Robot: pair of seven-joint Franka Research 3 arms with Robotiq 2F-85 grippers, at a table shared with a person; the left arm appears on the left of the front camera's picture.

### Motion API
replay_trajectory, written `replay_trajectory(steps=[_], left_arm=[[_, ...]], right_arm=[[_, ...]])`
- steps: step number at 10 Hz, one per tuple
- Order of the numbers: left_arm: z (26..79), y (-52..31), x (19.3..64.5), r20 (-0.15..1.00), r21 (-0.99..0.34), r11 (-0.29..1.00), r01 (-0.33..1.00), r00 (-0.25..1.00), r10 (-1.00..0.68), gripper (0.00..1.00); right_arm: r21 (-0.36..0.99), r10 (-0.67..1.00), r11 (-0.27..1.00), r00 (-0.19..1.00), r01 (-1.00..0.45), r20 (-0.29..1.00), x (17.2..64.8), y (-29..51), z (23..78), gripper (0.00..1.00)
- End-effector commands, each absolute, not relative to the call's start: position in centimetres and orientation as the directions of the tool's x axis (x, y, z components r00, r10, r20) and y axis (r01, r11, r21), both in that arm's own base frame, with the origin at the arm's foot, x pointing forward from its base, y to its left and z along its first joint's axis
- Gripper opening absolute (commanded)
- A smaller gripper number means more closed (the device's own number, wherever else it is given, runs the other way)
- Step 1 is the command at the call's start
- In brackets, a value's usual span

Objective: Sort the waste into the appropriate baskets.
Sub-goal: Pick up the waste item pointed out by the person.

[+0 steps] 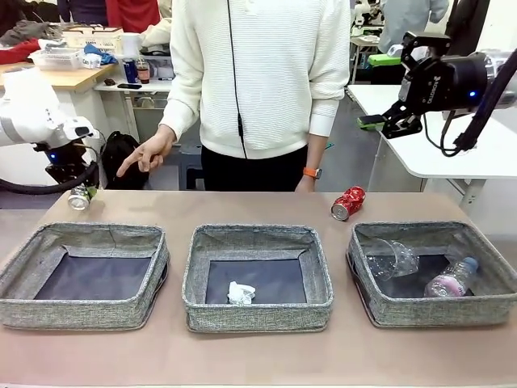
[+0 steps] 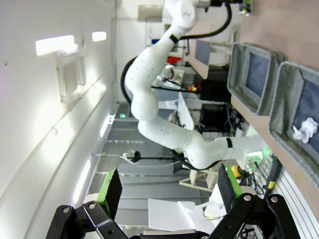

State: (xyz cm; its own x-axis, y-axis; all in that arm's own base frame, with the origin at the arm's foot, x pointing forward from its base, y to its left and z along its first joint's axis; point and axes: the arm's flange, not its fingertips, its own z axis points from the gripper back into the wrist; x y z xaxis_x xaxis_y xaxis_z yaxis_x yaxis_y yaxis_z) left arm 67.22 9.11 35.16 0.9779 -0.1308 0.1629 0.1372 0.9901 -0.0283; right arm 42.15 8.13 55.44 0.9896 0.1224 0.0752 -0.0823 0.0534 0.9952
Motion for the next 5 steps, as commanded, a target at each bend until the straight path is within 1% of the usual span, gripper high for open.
replay_trajectory(steps=[1, 2, 3, 4, 5], left_arm=[[38.8, 9.9, 65.4, 0.151, -0.076, 0.992, 0.099, 0.985, -0.087, 0.24], [41.9, 10.2, 64.4, 0.128, -0.111, 0.99, 0.09, 0.989, -0.075, 0.24], [46.3, 10.4, 62.7, 0.107, -0.163, 0.984, 0.07, 0.993, -0.053, 0.24], [50.1, 9.8, 60.6, 0.075, -0.201, 0.976, 0.085, 0.995, -0.071, 0.24], [53.1, 8.3, 58.0, 0.018, -0.237, 0.959, 0.155, 0.988, -0.155, 0.24]], right_arm=[[0.994, 0.133, 0.045, 0.987, -0.101, 0.094, 42.0, 8.3, 55.4, 1.0], [0.994, 0.133, 0.045, 0.987, -0.101, 0.094, 42.0, 8.3, 55.4, 1.0], [0.994, 0.133, 0.045, 0.987, -0.101, 0.094, 42.0, 8.3, 55.4, 1.0], [0.994, 0.133, 0.045, 0.987, -0.101, 0.094, 42.0, 8.3, 55.4, 1.0], [0.994, 0.133, 0.045, 0.987, -0.101, 0.094, 42.0, 8.3, 55.4, 1.0]])
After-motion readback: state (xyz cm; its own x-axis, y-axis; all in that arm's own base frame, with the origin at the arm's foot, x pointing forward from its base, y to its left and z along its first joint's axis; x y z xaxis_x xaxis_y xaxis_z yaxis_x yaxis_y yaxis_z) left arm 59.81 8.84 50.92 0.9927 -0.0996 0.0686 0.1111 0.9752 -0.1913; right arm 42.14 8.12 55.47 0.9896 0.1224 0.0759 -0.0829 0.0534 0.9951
